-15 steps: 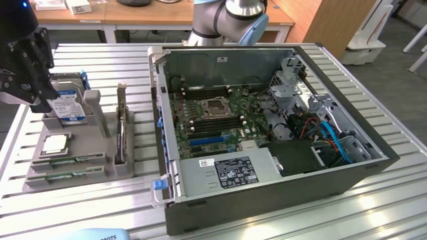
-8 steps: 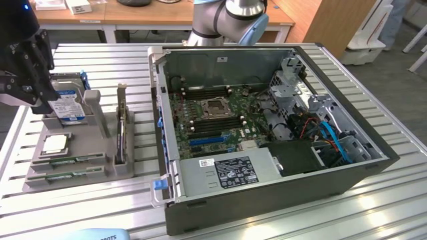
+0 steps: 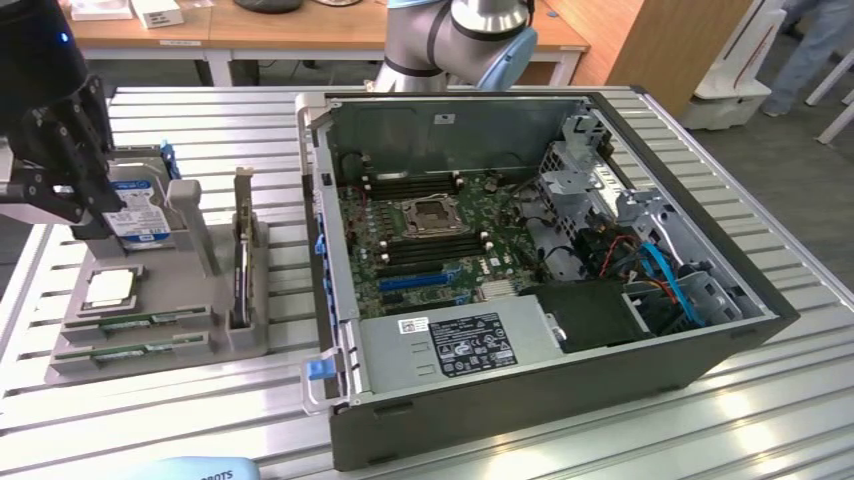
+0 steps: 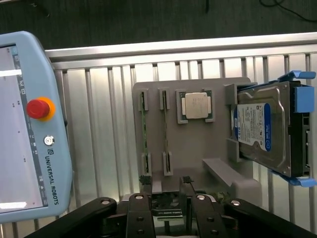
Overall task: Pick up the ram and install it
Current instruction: 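Pick up the ram and move it above insertion slot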
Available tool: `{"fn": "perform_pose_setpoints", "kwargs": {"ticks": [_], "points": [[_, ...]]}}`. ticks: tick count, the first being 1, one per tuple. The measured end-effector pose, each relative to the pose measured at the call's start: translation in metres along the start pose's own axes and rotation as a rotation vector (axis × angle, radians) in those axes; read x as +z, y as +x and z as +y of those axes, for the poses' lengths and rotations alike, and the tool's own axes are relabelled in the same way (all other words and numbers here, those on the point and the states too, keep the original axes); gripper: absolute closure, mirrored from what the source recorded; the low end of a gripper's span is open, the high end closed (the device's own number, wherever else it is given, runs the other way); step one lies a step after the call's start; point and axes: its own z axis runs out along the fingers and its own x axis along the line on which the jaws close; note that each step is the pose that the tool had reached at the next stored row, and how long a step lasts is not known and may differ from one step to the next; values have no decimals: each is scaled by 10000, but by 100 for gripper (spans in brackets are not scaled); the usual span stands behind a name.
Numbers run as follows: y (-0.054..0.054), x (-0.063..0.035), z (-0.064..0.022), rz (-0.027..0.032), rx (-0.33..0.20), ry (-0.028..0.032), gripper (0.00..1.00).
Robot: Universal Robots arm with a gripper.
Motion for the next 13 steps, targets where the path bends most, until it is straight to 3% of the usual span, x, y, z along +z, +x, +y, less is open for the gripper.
{"fn": "perform_pose_setpoints", "kwargs": {"ticks": [13], "points": [[3, 182, -2, 2, -269, -4, 65]]}}
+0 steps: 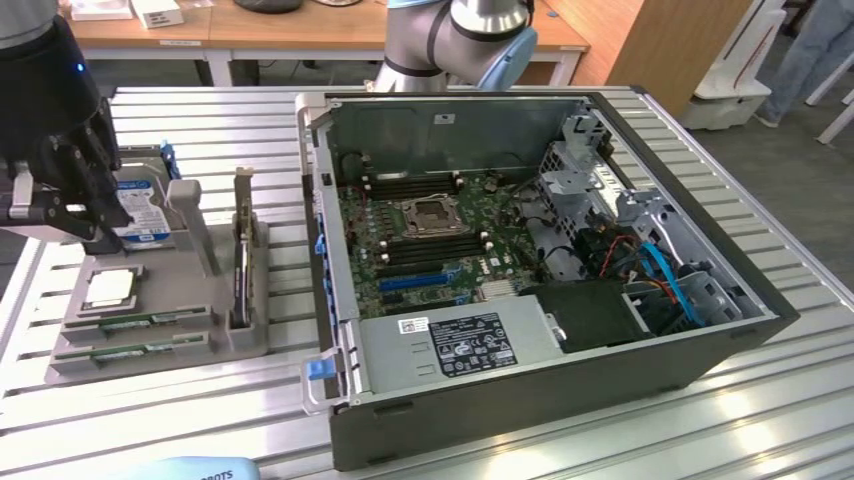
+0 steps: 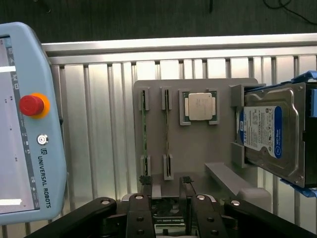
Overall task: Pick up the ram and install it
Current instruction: 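Pick up the ram and move it above insertion slot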
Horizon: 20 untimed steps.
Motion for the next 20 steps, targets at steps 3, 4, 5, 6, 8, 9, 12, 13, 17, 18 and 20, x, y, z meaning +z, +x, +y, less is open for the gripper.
{"fn": "perform_pose_setpoints", "kwargs": {"ticks": [3, 4, 5, 6, 8, 9, 12, 13, 17, 18, 20], "points": [[0, 27, 0, 1, -55, -1, 65], [1, 36, 0, 2, -73, -1, 65], [1, 45, -1, 3, -91, -2, 65], [1, 54, -1, 2, -106, -1, 65], [1, 69, -1, 4, -135, -2, 65], [1, 77, -1, 4, -151, -2, 65], [1, 99, -1, 5, -200, -3, 65], [2, 105, -2, 6, -214, -4, 65], [0, 140, -2, 7, -270, -3, 65], [0, 150, -2, 8, -285, -5, 65], [0, 172, -2, 8, -313, -4, 65]]}}
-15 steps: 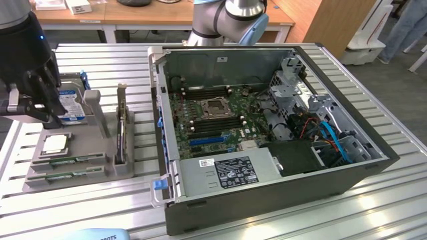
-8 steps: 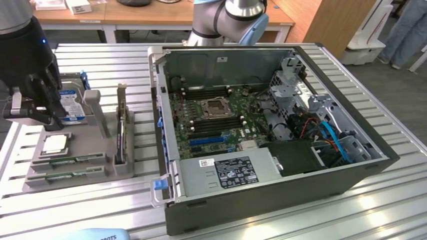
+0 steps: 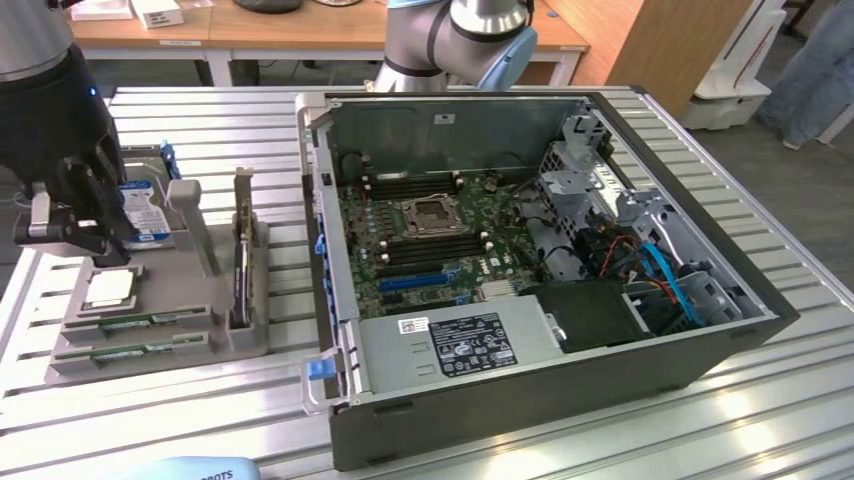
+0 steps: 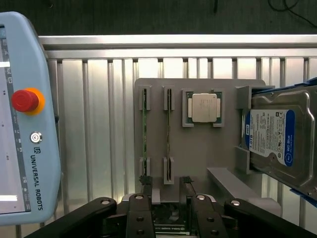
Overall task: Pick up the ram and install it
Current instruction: 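Pick up the ram and move it above insertion slot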
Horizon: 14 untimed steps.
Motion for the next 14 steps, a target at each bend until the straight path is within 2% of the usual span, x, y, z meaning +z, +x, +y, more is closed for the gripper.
{"fn": "perform_pose_setpoints", "kwargs": {"ticks": [14], "points": [[0, 154, -1, 3, -198, -3, 65]]}}
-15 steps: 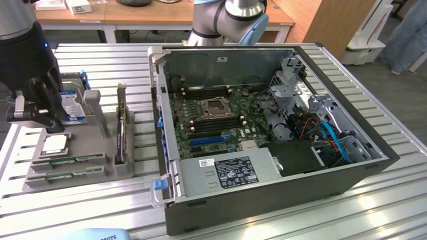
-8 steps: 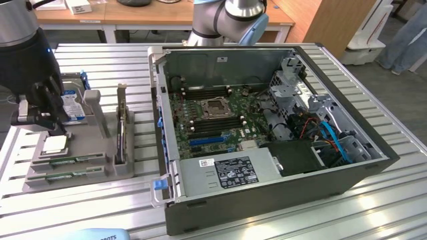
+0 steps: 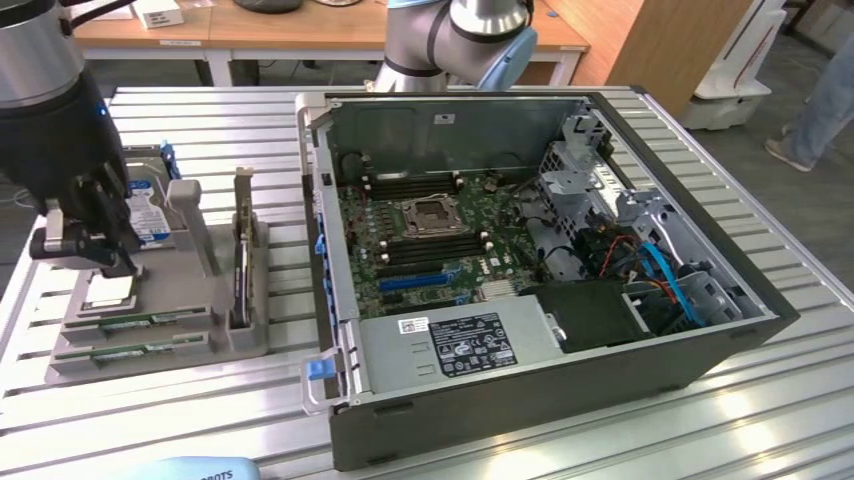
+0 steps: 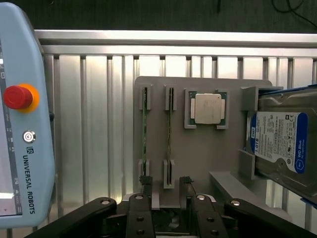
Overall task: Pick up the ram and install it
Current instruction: 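Pick up the ram and move it above insertion slot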
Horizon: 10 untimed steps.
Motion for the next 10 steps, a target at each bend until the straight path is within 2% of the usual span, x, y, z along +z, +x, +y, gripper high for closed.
{"fn": "perform_pose_setpoints", "kwargs": {"ticks": [10], "points": [[1, 97, -1, 2, -123, -2, 65]]}}
